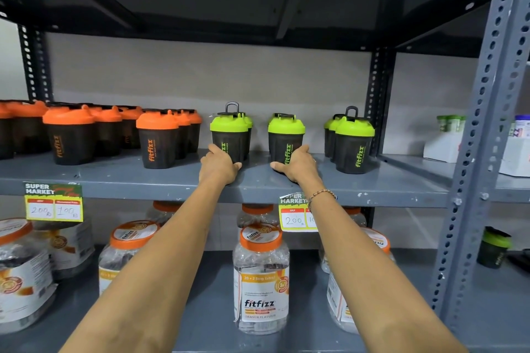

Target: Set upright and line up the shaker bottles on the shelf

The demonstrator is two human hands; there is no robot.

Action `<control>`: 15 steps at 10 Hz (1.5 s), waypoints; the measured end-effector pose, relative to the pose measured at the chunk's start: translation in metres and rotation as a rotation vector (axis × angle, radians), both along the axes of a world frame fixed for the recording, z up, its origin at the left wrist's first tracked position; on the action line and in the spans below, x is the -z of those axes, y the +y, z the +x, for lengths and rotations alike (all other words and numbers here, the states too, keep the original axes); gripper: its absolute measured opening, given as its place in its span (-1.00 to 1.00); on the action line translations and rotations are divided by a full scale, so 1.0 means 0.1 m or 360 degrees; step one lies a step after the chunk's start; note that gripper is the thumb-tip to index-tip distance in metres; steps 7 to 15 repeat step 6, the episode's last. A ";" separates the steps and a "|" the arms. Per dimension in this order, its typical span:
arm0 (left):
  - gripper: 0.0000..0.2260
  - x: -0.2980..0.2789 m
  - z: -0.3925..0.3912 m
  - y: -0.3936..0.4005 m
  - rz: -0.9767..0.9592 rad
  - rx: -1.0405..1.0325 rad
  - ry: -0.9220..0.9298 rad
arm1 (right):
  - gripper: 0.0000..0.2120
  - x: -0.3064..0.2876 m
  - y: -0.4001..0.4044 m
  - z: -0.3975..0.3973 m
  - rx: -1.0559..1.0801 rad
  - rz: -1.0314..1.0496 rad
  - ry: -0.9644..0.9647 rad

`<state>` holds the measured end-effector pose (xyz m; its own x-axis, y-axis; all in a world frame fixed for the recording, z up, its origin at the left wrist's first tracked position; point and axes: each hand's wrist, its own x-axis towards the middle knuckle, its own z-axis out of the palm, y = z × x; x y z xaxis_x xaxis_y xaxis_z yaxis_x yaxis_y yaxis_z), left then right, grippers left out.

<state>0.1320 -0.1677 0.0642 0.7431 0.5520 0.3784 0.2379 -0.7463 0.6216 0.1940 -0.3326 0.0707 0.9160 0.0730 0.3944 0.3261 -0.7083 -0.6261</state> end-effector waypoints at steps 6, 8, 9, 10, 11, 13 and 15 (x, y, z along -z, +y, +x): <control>-0.77 0.41 -0.84 0.18 0.0528 0.0324 -0.0778 | -0.69 1.16 -0.12 -1.74 -0.0279 0.0428 -0.1196; -0.77 0.41 -0.84 0.18 0.0528 0.0324 -0.0778 | -0.69 1.16 -0.12 -1.74 -0.0279 0.0428 -0.1196; -0.77 0.41 -0.84 0.18 0.0528 0.0324 -0.0778 | -0.69 1.16 -0.12 -1.74 -0.0279 0.0428 -0.1196; -0.77 0.41 -0.84 0.18 0.0528 0.0324 -0.0778 | -0.69 1.16 -0.12 -1.74 -0.0279 0.0428 -0.1196; -0.77 0.41 -0.84 0.18 0.0528 0.0324 -0.0778 | -0.69 1.16 -0.12 -1.74 -0.0279 0.0428 -0.1196; -0.77 0.41 -0.84 0.18 0.0528 0.0324 -0.0778 | -0.69 1.16 -0.12 -1.74 -0.0279 0.0428 -0.1196; -0.77 0.41 -0.84 0.18 0.0528 0.0324 -0.0778 | -0.69 1.16 -0.12 -1.74 -0.0279 0.0428 -0.1196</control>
